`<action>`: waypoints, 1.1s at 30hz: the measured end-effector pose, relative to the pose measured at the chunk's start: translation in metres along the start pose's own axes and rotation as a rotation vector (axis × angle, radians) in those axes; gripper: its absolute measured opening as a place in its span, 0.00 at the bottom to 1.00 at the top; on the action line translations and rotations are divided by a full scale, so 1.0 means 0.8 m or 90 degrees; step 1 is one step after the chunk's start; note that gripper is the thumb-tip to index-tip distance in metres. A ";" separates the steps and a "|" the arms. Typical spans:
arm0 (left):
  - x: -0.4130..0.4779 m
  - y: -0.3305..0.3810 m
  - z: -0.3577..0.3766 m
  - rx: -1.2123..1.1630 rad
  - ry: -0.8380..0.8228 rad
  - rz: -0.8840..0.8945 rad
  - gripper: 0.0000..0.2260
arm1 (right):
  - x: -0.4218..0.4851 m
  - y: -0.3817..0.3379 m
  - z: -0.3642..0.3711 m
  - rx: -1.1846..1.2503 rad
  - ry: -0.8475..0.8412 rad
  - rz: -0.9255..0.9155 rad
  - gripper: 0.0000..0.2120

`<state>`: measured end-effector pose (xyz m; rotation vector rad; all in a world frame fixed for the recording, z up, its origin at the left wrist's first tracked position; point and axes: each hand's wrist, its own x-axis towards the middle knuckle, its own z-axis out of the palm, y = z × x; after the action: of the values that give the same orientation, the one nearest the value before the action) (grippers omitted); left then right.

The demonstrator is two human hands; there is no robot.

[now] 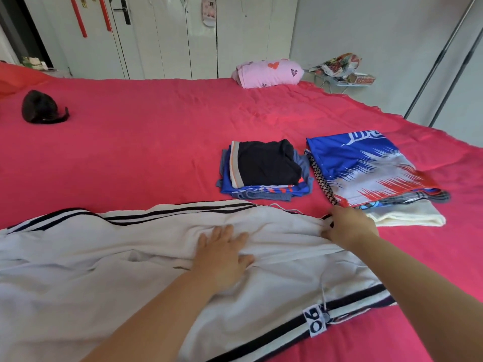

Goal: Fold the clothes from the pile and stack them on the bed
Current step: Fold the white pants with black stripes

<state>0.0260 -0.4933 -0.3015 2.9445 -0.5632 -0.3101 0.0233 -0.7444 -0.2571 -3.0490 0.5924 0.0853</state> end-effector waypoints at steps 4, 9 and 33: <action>0.004 -0.011 -0.024 -0.010 0.091 0.026 0.32 | 0.007 0.002 -0.013 0.050 0.103 0.031 0.21; 0.014 -0.068 -0.055 -0.108 0.217 -0.014 0.19 | 0.021 -0.034 -0.010 0.056 0.124 -0.116 0.21; 0.004 -0.115 -0.126 -0.110 0.565 0.070 0.13 | 0.027 0.013 -0.057 0.169 0.307 -0.163 0.15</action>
<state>0.0837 -0.4012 -0.2189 2.4951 -0.5067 0.8655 0.0416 -0.7640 -0.2135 -2.8467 0.1946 -0.6894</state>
